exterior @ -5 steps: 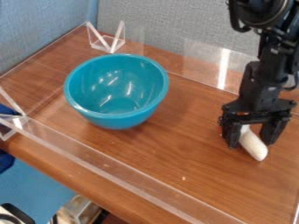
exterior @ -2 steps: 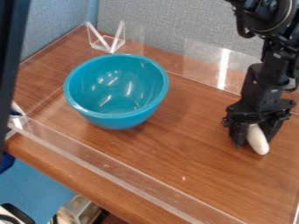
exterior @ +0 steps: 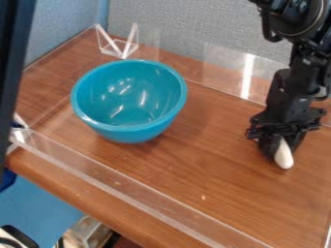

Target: Put the mushroom in the blue bowl

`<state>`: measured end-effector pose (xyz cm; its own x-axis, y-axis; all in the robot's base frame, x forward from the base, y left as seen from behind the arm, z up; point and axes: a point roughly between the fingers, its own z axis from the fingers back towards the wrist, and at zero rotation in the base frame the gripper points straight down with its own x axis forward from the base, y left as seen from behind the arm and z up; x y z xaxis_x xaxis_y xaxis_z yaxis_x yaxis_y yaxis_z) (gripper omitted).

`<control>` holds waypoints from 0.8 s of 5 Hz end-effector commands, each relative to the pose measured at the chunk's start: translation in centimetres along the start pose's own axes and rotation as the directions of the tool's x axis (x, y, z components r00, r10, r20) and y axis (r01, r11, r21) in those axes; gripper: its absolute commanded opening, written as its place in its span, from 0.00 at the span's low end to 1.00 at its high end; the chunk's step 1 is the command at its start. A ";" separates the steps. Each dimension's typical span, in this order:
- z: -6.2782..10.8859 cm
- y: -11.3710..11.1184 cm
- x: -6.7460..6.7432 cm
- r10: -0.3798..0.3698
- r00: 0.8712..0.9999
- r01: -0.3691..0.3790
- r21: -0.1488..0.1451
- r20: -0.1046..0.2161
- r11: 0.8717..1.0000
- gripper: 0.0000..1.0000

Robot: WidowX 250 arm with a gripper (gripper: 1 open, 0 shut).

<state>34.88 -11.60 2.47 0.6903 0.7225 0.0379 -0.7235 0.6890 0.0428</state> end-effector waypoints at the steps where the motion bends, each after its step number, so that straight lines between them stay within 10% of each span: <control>1: 0.8 0.1 0.7 0.030 0.999 -0.029 -0.030 0.035 0.999 0.00; 4: 0.9 0.8 1.2 0.073 0.993 -0.072 -0.014 0.097 0.997 0.00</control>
<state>34.74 -10.28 2.32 0.6392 0.7595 0.1207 -0.7681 0.6382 0.0515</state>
